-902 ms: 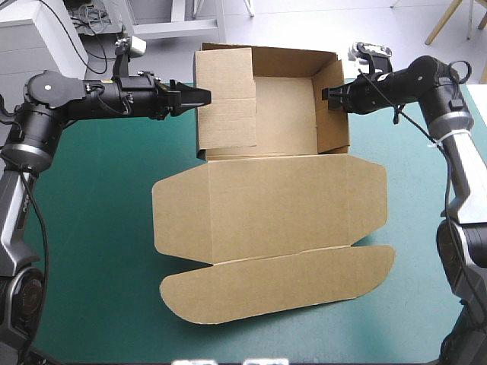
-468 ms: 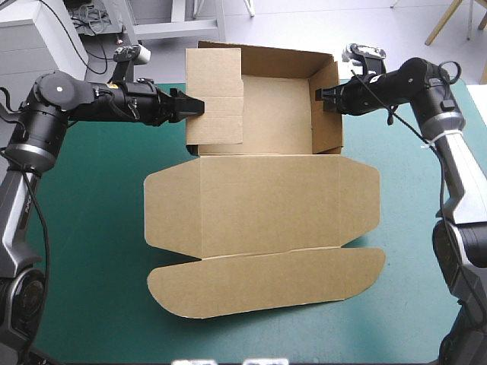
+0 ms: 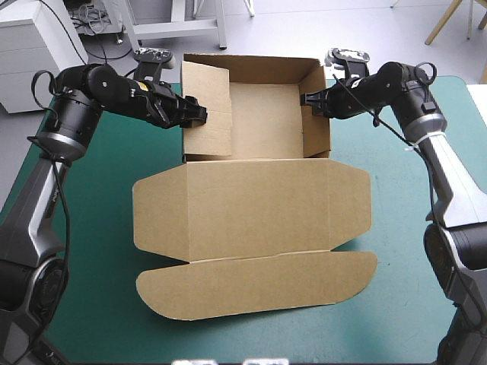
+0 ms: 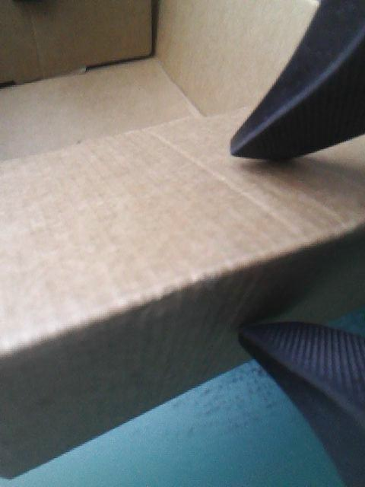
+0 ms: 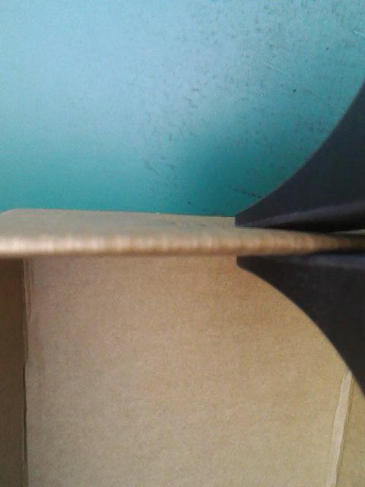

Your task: Fold the box

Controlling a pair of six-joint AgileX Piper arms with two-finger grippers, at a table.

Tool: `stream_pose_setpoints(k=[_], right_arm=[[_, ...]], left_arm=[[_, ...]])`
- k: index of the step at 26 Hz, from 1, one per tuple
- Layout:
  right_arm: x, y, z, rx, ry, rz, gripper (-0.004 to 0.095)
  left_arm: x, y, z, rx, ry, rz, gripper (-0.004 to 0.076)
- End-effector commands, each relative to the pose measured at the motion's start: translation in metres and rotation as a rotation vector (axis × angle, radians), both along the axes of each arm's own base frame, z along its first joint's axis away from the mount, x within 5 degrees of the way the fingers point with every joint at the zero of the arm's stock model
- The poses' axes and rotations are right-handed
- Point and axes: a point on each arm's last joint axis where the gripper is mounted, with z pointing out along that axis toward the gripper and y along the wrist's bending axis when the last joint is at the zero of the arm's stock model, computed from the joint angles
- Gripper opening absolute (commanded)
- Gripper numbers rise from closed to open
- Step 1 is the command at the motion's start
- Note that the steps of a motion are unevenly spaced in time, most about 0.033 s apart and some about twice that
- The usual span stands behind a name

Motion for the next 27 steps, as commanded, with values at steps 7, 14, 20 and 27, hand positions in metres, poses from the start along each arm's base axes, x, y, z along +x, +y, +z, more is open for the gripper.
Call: stream_pose_setpoints(k=[7,14,20,27], right_arm=[[-0.017,0.015,0.040,0.035,-0.110,-0.058,0.0005],[-0.018,0.015,0.038,0.042,-0.076,-0.078,0.0003],[-0.016,0.012,0.035,0.019,-0.067,-0.099,0.0003],[-0.014,0.007,0.027,-0.072,-0.053,-0.106,0.0003]], left_arm=[[-0.003,-0.009,0.014,0.304,-0.056,0.125,0.0438],[0.015,-0.010,-0.008,0.338,-0.005,0.167,0.0438],[0.029,-0.015,-0.028,0.302,0.058,0.175,0.0438],[0.047,-0.019,-0.060,0.267,0.168,0.175,0.0438]])
